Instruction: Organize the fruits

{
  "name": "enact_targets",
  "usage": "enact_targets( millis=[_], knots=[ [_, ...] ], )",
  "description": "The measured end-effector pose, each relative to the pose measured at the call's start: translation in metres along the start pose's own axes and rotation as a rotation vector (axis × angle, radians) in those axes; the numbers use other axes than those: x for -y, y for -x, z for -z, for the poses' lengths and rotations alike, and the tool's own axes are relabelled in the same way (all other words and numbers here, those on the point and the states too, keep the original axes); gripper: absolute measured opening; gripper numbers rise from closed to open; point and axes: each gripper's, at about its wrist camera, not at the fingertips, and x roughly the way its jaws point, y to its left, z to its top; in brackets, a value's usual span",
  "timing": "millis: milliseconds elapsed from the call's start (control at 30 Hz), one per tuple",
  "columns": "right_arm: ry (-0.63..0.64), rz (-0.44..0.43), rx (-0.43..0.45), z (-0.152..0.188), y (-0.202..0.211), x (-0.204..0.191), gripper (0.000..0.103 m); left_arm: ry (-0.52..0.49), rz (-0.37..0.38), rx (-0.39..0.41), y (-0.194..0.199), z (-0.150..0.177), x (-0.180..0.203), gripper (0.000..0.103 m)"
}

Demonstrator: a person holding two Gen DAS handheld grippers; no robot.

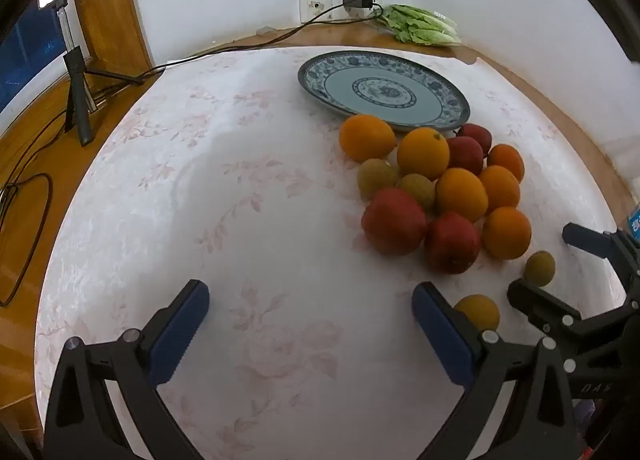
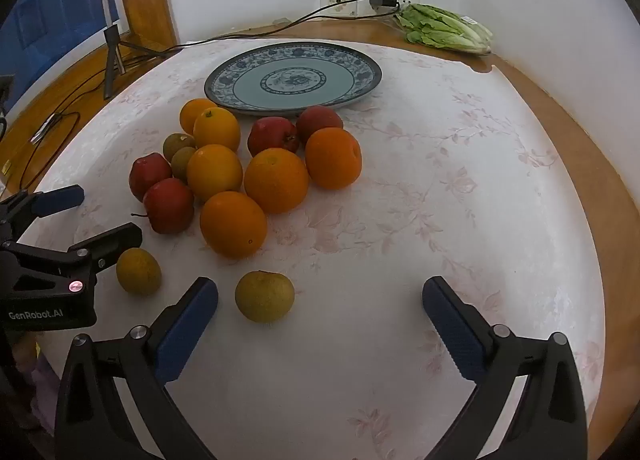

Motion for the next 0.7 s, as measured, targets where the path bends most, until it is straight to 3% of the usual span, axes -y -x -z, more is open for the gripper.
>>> enact_targets(
  millis=[700],
  knots=[
    [-0.001, 0.001, 0.006, 0.0014, -0.0005, 0.0007, 0.103, -0.001, -0.003, 0.016, 0.0041, 0.0011, 0.0011, 0.103]
  ],
)
